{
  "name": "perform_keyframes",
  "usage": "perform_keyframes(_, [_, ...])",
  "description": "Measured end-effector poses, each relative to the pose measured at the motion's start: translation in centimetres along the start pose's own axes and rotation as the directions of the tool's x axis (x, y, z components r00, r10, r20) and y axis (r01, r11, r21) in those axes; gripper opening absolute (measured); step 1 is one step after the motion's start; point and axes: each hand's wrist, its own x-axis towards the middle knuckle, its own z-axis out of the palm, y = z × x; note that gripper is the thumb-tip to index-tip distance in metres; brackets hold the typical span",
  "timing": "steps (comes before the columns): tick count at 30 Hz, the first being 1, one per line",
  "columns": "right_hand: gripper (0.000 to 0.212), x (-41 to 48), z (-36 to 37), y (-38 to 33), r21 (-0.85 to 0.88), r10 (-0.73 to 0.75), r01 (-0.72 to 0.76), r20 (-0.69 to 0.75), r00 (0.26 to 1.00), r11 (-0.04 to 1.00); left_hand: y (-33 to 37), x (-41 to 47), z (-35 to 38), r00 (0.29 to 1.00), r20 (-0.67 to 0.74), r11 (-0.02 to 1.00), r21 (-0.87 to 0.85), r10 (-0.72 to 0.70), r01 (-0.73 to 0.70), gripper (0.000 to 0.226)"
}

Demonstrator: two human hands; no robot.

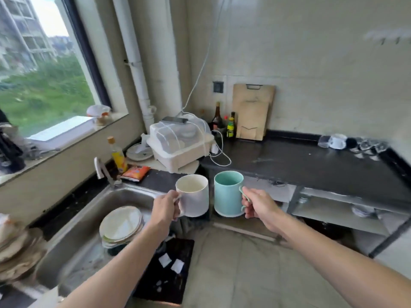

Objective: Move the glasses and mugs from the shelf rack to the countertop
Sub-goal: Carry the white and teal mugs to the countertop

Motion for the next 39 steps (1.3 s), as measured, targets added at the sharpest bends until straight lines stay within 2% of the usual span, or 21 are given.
perform_keyframes(7, [0.038, 6.4, -11.9, 1.1, 0.055, 0.05, -0.039, -0.21, 0.976, 0.998, 1.1, 8.1, 15.3, 0.954, 0.298, 0.996, 0.083, -0.033, 0.009, 0.026])
perform_keyframes(13, [0.039, 12.5, -20.5, -0.3, 0.088, 0.064, -0.032, -0.383, 0.921, 0.996, 3.9, 15.5, 27.3, 0.818, 0.565, 0.99, 0.139, -0.112, 0.039, 0.035])
perform_keyframes(16, [0.038, 14.8, -24.7, -0.8, 0.12, 0.075, -0.02, -0.471, 0.879, 0.993, 5.8, 18.7, 33.1, 0.749, 0.654, 0.987, 0.16, -0.105, -0.001, 0.038])
perform_keyframes(20, [0.039, 16.7, -30.2, -0.6, 0.173, 0.128, -0.035, -0.56, 0.818, 0.984, 6.6, 21.1, 41.0, 0.707, 0.691, 0.975, 0.22, -0.148, -0.011, 0.041])
perform_keyframes(24, [0.04, 19.1, -36.2, 0.3, 0.22, 0.188, -0.062, -0.614, 0.766, 0.974, 5.9, 23.0, 48.4, 0.632, 0.753, 0.963, 0.267, -0.185, -0.036, 0.04])
perform_keyframes(29, [0.04, 23.8, -44.8, 1.7, 0.239, 0.225, -0.093, -0.618, 0.753, 0.967, 4.9, 24.9, 58.4, 0.585, 0.785, 0.943, 0.317, -0.203, -0.098, 0.042])
perform_keyframes(35, [0.038, 31.1, -55.9, 1.5, 0.144, 0.227, -0.176, -0.601, 0.766, 0.974, 4.8, 27.9, 70.8, 0.575, 0.788, 0.928, 0.351, -0.219, -0.127, 0.045])
perform_keyframes(39, [0.039, 35.7, -61.9, 1.2, 0.103, 0.251, -0.235, -0.577, 0.777, 0.966, 4.3, 29.9, 76.9, 0.61, 0.754, 0.932, 0.355, -0.243, -0.067, 0.047])
